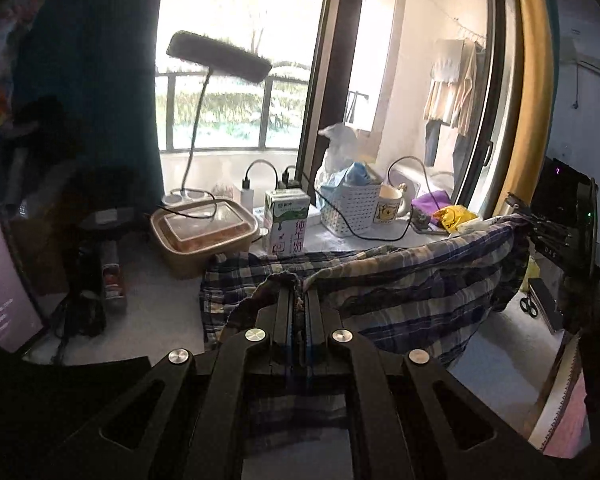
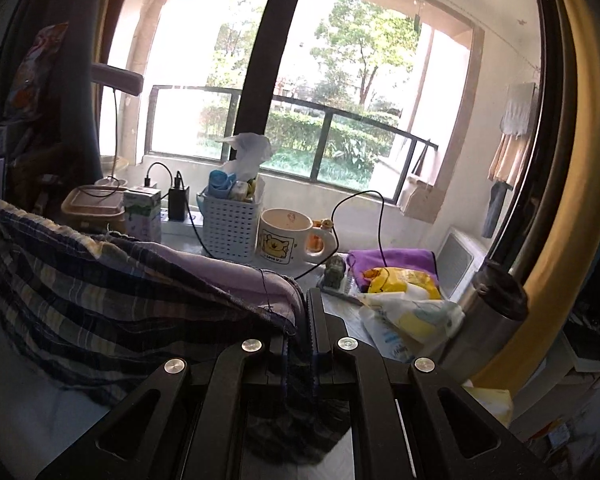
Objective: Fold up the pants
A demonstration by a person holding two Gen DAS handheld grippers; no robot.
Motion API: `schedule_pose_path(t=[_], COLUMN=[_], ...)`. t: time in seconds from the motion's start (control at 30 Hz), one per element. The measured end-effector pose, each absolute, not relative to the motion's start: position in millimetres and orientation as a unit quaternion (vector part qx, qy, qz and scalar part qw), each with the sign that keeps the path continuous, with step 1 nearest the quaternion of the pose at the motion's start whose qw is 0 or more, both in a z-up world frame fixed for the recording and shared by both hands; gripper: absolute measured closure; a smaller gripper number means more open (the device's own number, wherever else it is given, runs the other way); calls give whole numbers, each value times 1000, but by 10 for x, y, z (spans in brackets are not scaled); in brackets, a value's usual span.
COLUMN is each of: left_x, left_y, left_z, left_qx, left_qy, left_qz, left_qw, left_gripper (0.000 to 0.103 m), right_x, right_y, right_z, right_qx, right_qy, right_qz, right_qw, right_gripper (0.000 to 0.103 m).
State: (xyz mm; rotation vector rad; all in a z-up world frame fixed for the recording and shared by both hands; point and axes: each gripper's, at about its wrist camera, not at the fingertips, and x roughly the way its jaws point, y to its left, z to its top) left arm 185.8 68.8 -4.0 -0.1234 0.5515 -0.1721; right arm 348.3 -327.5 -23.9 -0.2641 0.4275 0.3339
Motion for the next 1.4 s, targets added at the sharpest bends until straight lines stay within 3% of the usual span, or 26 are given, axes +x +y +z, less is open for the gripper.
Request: schedule_pose_path(t=[0.6,0.77,0.83,1.27,1.37,1.4], left_x=[3196,3463,3528,3256,3102,3055], left_y=[832,882,894,1174,1190,1185], left_z=[-497,-638,-672,-750,-897,-941], left_qx=[-62,-63,-49,-60,-76,-79], left_qy=[351,372,373,384,413,421], left_qz=[-81,-68,-43,12,-1,-3], left_qw=[931,924,926,921,907,903], left_gripper=[99,93,75,58,52,50], right_x=[4705,4966,5051,5271,5186,5156], right_y=[-3011,-2947,-2921,-2877,-2901,-2919], right_z=[-747,-906,-977,-1142,-1073,-1048], right_qx=[-113,-114,-116,-133,-137,-137], right_qy=[292,316,325,372,364,361], right_qz=[175,174,170,160,154,152], right_qw=[934,926,923,904,908,910], right_gripper=[96,96,96,95,82,59])
